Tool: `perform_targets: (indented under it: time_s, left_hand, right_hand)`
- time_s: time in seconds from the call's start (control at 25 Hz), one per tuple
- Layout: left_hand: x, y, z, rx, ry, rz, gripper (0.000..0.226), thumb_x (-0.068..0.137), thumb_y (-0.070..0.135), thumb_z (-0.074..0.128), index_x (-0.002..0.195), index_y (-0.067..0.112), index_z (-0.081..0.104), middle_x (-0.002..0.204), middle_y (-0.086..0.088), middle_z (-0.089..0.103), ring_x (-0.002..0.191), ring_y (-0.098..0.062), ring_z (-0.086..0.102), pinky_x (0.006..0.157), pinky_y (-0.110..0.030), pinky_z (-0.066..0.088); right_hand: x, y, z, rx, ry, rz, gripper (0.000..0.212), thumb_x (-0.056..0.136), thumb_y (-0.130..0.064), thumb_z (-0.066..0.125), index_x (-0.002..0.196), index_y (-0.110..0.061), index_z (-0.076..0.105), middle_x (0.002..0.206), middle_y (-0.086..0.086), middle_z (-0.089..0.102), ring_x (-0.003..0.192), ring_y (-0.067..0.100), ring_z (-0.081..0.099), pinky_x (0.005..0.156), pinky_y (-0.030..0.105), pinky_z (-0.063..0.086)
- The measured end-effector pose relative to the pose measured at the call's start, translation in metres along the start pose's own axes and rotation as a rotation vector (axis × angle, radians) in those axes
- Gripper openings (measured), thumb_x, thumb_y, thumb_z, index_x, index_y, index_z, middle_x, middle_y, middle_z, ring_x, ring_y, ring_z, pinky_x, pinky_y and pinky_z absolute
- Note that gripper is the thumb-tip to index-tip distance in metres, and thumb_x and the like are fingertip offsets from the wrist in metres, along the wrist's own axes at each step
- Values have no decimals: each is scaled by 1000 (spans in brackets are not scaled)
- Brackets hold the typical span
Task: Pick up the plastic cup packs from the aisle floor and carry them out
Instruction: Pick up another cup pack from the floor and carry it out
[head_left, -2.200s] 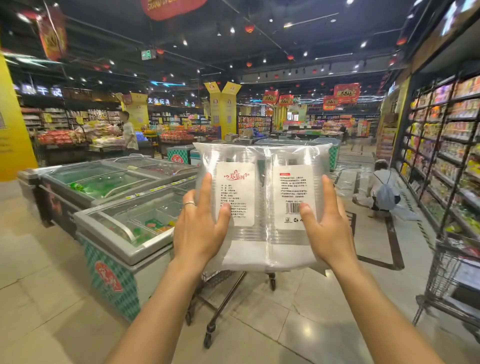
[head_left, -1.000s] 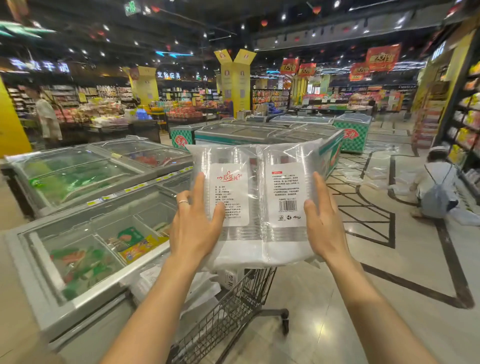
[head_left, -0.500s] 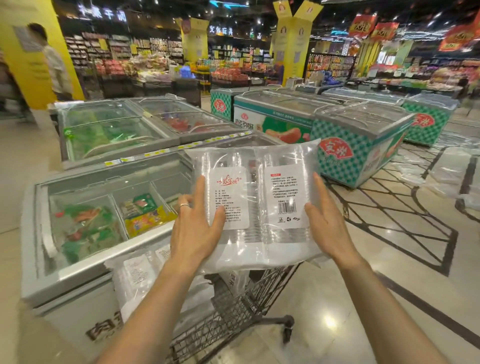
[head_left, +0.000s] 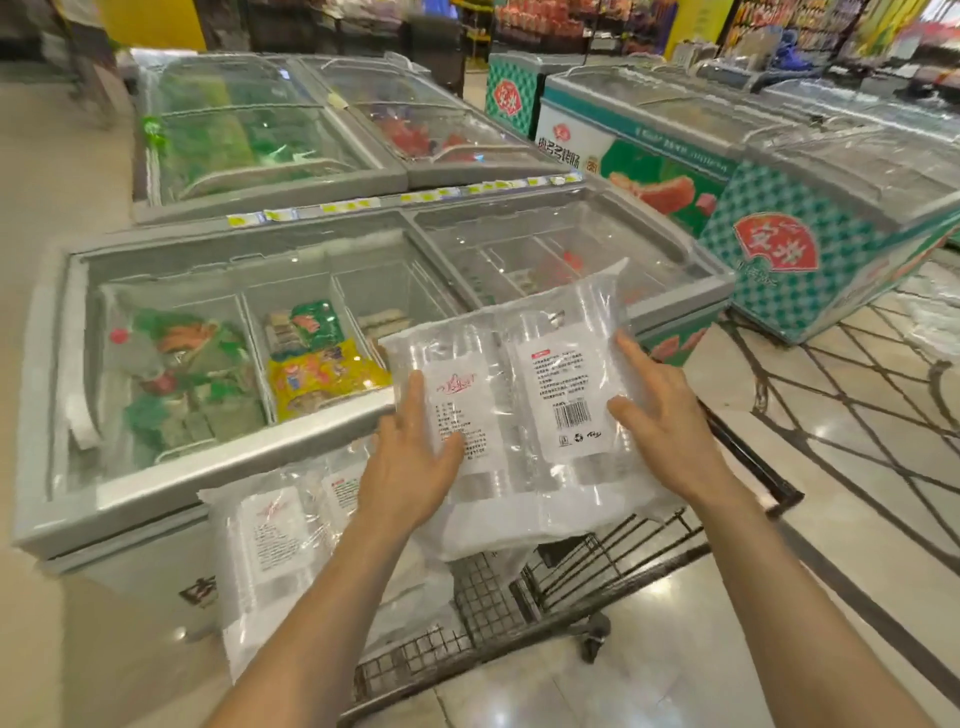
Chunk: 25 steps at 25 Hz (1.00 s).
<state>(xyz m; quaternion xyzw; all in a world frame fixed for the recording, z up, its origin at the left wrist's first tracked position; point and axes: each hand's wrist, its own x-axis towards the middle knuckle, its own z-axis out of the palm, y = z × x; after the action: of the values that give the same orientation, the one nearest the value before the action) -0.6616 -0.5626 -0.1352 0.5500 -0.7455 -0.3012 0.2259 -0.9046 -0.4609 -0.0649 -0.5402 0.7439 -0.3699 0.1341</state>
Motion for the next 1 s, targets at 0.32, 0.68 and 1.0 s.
perform_targets:
  time_s: [0.32,0.68,1.0]
  left_hand:
    - [51,-62,78,171,-188,-31,79,91,68,30,153,41,-12,139,-13,47,117,-32,54,87,-48,50]
    - [70,-123,119,442,-154,-397,69,97,64,24,156,34,3,165,-11,2,151,-32,-3,119,-56,2]
    - [76,-136,150,452,43,-450,70,95,62,21,156,31,10,163,-10,16,150,-30,6,119,-55,3]
  right_hand:
    - [53,53,55,-158,-143,11,60,96,-31,56,147,-49,31,120,-1,34,102,12,43,83,24,34]
    - [103,123,165,-338,-300,-74,61,92,-33,61,147,-42,36,123,7,34,98,22,45,79,32,44]
    - [101,201,282,-479,-356,38,58,91,-36,58,145,-43,38,131,16,33,105,34,45,86,42,48]
